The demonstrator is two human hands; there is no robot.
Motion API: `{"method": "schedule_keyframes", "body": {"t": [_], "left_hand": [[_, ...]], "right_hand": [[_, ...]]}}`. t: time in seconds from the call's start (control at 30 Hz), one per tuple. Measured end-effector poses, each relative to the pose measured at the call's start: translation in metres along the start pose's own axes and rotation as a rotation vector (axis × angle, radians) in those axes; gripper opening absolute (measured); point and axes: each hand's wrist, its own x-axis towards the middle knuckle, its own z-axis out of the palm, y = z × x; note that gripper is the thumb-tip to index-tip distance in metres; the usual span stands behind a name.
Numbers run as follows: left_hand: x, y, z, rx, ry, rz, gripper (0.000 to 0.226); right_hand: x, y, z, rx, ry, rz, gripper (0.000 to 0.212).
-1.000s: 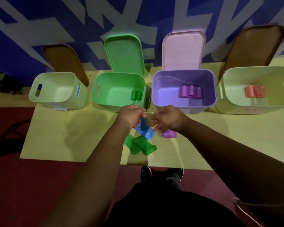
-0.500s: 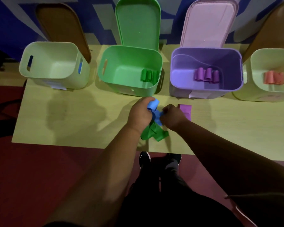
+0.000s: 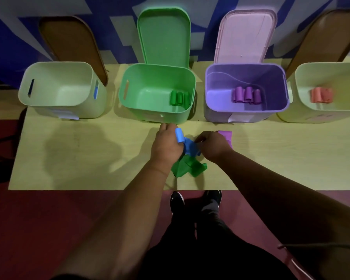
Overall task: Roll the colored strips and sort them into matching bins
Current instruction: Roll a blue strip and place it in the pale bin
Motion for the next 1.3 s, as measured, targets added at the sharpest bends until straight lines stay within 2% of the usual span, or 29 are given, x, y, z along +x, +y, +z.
{"method": "schedule_keyframes", "body": {"t": [0.2,0.3,0.37,0.4,0.5,0.63,0.73,0.83,0.93,1.1,1.23,1.3], "left_hand": [[0.000,0.025,-0.025,-0.199,0.042,0.067,0.049],[0.002,0.042,-0.045,-0.327,0.055,0.077,0.046],[0.002,0.056,-0.061,-0.396,0.049,0.069,0.042],[0.001,0.064,-0.070,-0.439,0.038,0.059,0.038],[-0.004,0.088,-0.096,-0.596,0.011,0.044,0.031],[-0.007,0.121,-0.131,-0.753,-0.026,0.031,0.030],[-0.006,0.145,-0.157,-0.888,-0.058,0.041,0.031],[-0.007,0.165,-0.181,-0.964,-0.095,0.092,0.045],[-0.011,0.179,-0.204,-1.004,-0.159,0.117,0.063],[-0.023,0.210,-0.238,-1.030,-0.204,0.171,0.052],[-0.034,0.228,-0.267,-0.833,-0.122,0.205,0.051],[-0.032,0.237,-0.277,-0.694,0.036,0.197,0.039]], "right_hand": [[-0.010,-0.019,-0.017,-0.009,0.052,-0.030,0.024],[-0.015,-0.032,-0.035,0.002,0.074,-0.034,0.026],[-0.020,-0.040,-0.051,0.090,0.150,-0.043,0.023],[-0.024,-0.045,-0.059,0.190,0.186,-0.047,0.030],[-0.045,-0.065,-0.086,0.355,0.279,-0.165,0.046],[-0.071,-0.096,-0.121,0.392,0.372,-0.385,0.048],[-0.085,-0.117,-0.143,0.372,0.402,-0.477,0.044],[-0.098,-0.137,-0.165,0.313,0.486,-0.555,0.030],[-0.113,-0.156,-0.185,0.354,0.511,-0.584,0.015],[-0.138,-0.181,-0.215,0.605,0.464,-0.629,0.008],[-0.143,-0.196,-0.241,0.598,0.510,-0.683,0.008],[-0.143,-0.203,-0.253,0.613,0.473,-0.685,0.008]]}}
